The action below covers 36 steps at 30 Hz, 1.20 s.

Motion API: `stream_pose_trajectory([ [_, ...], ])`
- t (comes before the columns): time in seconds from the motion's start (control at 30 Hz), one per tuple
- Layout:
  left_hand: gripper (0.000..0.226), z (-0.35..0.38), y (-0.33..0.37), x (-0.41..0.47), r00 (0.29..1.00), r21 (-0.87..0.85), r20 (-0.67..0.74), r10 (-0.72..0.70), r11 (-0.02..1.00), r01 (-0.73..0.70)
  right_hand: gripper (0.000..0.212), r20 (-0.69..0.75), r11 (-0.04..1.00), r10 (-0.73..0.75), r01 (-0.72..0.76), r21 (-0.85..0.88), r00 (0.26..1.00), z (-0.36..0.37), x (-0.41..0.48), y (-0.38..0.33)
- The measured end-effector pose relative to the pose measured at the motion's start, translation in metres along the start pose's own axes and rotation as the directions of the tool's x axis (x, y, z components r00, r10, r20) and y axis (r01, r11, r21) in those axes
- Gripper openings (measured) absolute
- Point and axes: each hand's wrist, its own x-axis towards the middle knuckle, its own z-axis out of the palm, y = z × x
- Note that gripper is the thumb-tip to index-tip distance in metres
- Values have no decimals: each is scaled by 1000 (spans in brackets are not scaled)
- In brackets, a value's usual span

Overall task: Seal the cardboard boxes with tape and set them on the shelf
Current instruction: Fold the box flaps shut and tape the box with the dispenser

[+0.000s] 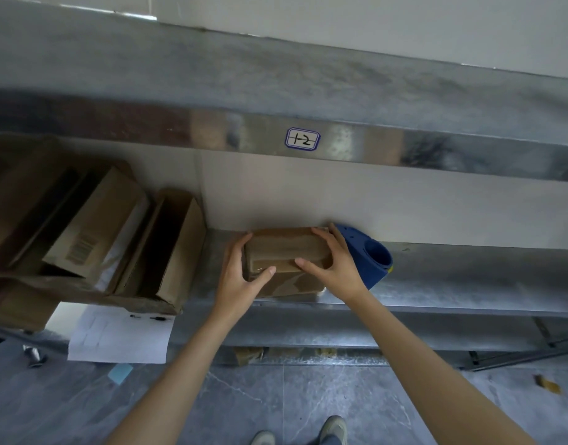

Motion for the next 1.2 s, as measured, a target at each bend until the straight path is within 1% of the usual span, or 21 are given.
stream_pose_trajectory([
  [0.1, 77, 3, -3, 4, 999, 49, 21, 38, 998, -39, 88, 11, 998, 3, -3, 70, 1000, 1, -8, 6],
  [0.2, 75, 2, -7, 6, 996, 95, 33, 83, 992, -85, 93, 40, 994, 16, -20, 112, 999, 2, -11, 9],
  [0.33, 76, -9, -6, 8, 995, 108, 71, 76, 991, -83, 95, -2, 998, -10, 10, 67, 1000, -1, -11, 9],
  [0.43, 76, -19, -5, 6, 995, 106, 77, 64, 992, -73, 97, -2, 999, -25, 25, 33, 1000, -1, -14, 11],
  [0.5, 74, -25, -4, 5, 996, 141, 72, 52, 988, -62, 96, -12, 999, -29, 29, 16, 1000, 1, -15, 11],
  [0.57, 71, -32, -3, 5, 996, 211, 66, 62, 975, -75, 94, -35, 1000, -26, 27, 5, 999, 4, -15, 10],
  [0.67, 67, -41, 3, 5, 992, 335, 66, 110, 934, -126, 88, -72, 999, -30, 32, 21, 997, 7, -16, 9],
  [0.77, 65, -47, 12, 6, 977, 468, 69, 202, 858, -210, 84, -109, 997, -34, 41, 62, 993, 6, -21, 6],
  [0.9, 62, -52, 24, 13, 963, 582, 24, 268, 779, -232, 83, -179, 993, -51, 68, 93, 983, -4, -25, -4],
  [0.97, 62, -54, 33, 19, 953, 611, 21, 304, 750, -253, 84, -207, 990, -70, 94, 109, 976, -17, -25, -11],
  [1.1, 64, -45, 53, 35, 936, 623, 59, 347, 720, -306, 82, -278, 983, -123, 156, 96, 953, -55, -26, -24],
  [1.2, 70, -22, 72, 42, 923, 647, 116, 367, 677, -351, 81, -340, 979, -113, 164, 124, 933, -85, -31, -19],
])
